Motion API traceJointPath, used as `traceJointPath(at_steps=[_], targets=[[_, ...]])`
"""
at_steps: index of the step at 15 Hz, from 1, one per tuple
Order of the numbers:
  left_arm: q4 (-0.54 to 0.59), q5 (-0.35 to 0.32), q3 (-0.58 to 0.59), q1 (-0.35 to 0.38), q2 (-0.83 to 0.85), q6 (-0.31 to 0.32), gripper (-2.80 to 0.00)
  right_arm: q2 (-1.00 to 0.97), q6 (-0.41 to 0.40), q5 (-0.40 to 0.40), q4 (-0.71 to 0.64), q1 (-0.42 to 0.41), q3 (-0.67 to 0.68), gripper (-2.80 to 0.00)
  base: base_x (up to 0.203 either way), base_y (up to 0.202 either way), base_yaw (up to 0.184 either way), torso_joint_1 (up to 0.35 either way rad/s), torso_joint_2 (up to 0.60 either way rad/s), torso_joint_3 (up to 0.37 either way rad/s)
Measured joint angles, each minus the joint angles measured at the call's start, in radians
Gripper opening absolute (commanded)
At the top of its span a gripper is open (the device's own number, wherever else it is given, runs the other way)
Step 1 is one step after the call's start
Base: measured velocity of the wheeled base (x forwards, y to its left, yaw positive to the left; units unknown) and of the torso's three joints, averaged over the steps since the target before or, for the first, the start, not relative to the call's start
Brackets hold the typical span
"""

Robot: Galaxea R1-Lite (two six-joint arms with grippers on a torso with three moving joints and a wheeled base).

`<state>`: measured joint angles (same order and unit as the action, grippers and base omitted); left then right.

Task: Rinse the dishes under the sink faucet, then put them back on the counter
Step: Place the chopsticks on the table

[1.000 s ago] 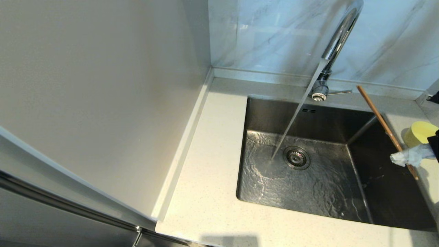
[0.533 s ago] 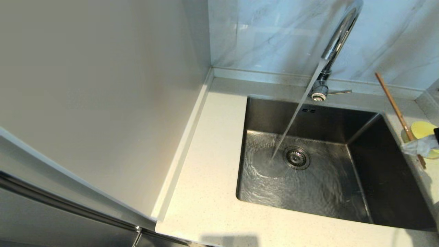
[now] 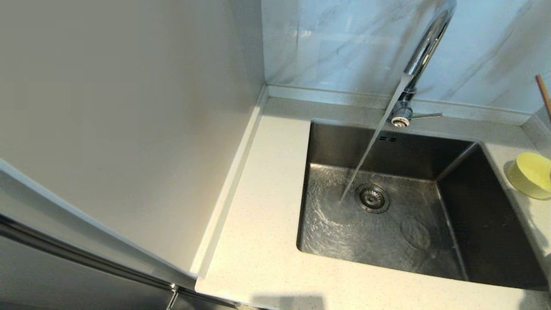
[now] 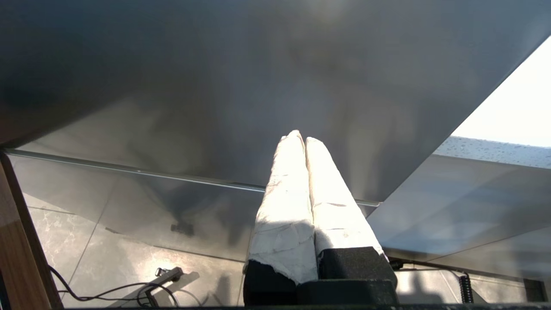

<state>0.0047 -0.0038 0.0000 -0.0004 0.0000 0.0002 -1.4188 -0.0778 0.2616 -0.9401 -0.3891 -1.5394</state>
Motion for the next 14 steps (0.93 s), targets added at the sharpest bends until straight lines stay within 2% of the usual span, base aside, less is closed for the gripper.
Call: traceJointPath(at_steps=[2, 6, 11, 14], targets=[[0.0, 0.0, 0.0, 0.0, 0.0, 0.0, -2.8, 0.078, 0.04, -0.117, -0.038, 0.001, 0.054, -2.8, 0.0, 0.0, 0.0, 0.0, 0.0, 0.0], [0.0, 0.0, 0.0, 0.0, 0.0, 0.0, -2.8, 0.249, 0.056, -0.354, -0.048, 0.022, 0.264, -2.8, 0.0, 0.0, 0.0, 0.0, 0.0, 0.0], [0.0, 0.0, 0.0, 0.0, 0.0, 0.0, -2.8, 0.365, 0.026, -0.492, 0.058, 0.014, 0.575, -2.8, 0.0, 0.0, 0.0, 0.0, 0.0, 0.0], [0.0, 0.0, 0.0, 0.0, 0.0, 0.0, -2.8, 0.366, 0.024, -0.508, 0.155, -0.022, 0.692, -2.8, 0.0, 0.0, 0.0, 0.0, 0.0, 0.0]])
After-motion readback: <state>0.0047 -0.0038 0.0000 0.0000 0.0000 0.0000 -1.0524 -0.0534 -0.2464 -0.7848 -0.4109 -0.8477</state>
